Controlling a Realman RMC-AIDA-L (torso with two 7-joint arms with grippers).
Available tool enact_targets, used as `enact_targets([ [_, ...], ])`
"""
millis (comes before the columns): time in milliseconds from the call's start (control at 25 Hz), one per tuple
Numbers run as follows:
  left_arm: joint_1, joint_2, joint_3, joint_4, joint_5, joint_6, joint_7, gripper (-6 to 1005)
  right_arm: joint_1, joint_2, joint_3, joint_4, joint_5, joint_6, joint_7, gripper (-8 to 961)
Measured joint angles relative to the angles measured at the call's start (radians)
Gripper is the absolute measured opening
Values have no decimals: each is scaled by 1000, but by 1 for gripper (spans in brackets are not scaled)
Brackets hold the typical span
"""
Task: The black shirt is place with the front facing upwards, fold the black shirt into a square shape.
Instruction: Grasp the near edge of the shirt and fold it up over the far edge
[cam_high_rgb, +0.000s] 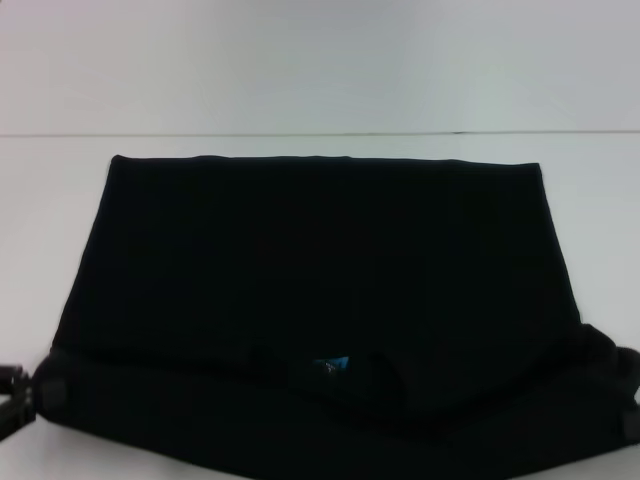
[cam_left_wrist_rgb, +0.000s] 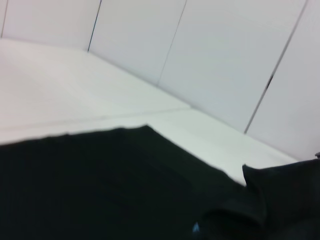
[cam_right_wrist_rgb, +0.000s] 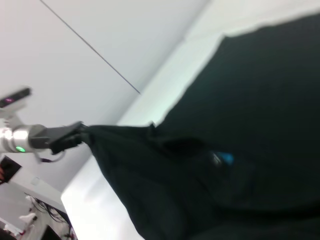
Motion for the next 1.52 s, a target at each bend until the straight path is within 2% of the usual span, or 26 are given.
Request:
enact_targets([
  [160,-28,10,-4,-13,-64,-8,-34,50,27,-2,35,-1,34,-14,-8,56],
  [440,-75,20,-11,-52,-220,-105,-137,51,81,4,85,11,131,60,14,56],
  [680,-119,20,-6,-100,-317,-207,-171,51,130,35,91,17,176,196,40,55],
  [880,-171,13,-9,-144,-333,-330,-179,51,176,61,97,17,195,300,42,55],
  [1200,-235,-30,5,-164,-386,-545,-174,51,210,82,91,17,292,473,38,55],
  [1320,-251,-51,11,-169,-420,-644,-153,52,220,90,85,17,301,564,33,55],
  [1520,-291,-94,15,-173,-456,-767,-80,53,255,119,49,17,300,703,10,55],
])
